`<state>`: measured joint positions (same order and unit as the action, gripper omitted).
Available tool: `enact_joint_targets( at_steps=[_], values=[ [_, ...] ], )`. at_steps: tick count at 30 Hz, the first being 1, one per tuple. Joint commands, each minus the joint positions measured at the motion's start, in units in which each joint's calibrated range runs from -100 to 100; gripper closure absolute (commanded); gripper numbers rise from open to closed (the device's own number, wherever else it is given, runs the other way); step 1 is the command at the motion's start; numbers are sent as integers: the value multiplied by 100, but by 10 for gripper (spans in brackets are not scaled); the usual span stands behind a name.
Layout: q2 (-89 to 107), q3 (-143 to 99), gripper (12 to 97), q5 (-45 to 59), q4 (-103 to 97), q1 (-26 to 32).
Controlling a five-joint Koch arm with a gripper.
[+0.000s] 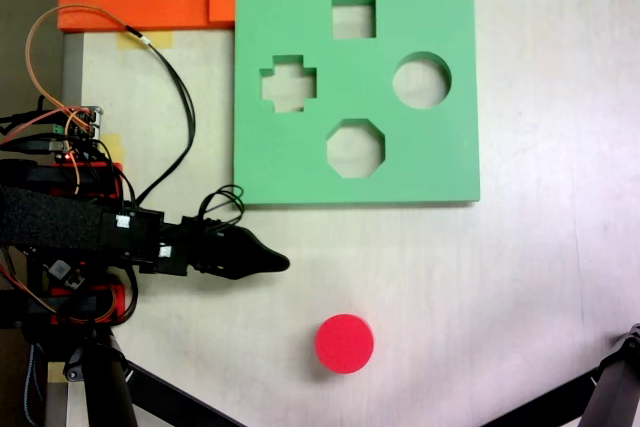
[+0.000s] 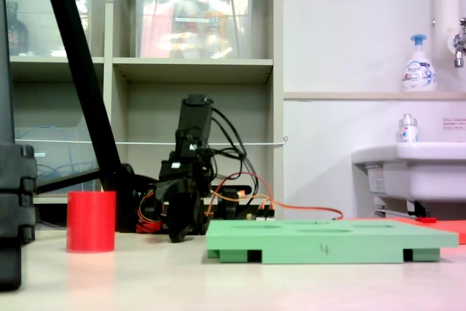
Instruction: Put the cylinder block into the corresponding hole
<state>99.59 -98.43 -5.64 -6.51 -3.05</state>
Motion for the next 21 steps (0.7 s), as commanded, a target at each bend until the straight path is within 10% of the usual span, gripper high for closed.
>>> enact_joint_targets(
  at_steps=[1,21],
  values=[
    [41,-157,589,0,223,-15],
    [41,-157,570,-4249,-4746,-264]
  ],
)
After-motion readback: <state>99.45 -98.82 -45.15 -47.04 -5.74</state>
